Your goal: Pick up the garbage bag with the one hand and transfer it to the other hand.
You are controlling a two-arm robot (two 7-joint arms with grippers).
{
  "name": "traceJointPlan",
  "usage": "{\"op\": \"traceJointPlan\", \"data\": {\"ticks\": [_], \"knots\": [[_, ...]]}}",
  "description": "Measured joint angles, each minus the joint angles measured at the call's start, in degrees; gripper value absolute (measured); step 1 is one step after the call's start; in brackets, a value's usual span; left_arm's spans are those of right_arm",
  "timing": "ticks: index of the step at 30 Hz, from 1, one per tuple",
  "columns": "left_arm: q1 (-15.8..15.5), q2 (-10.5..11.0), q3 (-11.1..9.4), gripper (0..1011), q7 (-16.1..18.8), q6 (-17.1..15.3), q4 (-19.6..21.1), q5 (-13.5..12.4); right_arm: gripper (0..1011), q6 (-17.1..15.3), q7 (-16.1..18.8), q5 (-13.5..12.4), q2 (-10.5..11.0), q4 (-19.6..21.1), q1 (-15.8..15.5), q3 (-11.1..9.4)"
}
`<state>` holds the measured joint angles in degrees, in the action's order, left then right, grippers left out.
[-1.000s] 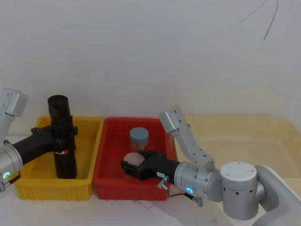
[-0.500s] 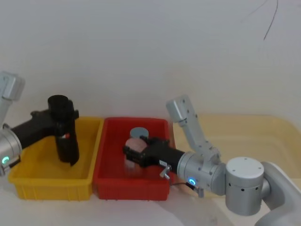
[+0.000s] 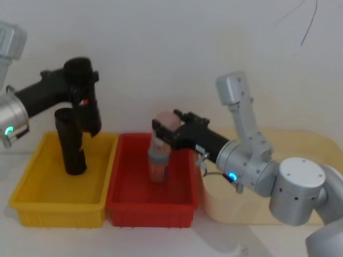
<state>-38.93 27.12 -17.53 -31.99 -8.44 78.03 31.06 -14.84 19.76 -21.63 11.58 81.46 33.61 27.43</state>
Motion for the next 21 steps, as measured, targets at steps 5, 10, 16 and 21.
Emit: {"op": "traceJointPlan", "data": {"ticks": [5,10,16,21], "knots": [[-5.5,-2.0,-1.6,356,-2.6,2.0,-3.4,-0.3,647,1.7,-1.3,0.2,0.7,1.7,0.2,-1.8],[-9.8,-4.5,-3.0,356,-5.1,4.1,-7.3,-0.4,647,3.2,-2.8,0.8,1.5,3.5,0.1,-3.9],[-15.9,-8.8,-5.2,356,-8.7,7.3,-14.5,-0.2,647,4.5,-5.3,1.8,3.1,5.6,-1.0,-7.0],[-20.3,-12.7,-6.7,356,-11.8,10.1,-21.3,0.3,647,5.0,-7.0,2.4,4.3,6.6,-2.2,-9.2]]}}
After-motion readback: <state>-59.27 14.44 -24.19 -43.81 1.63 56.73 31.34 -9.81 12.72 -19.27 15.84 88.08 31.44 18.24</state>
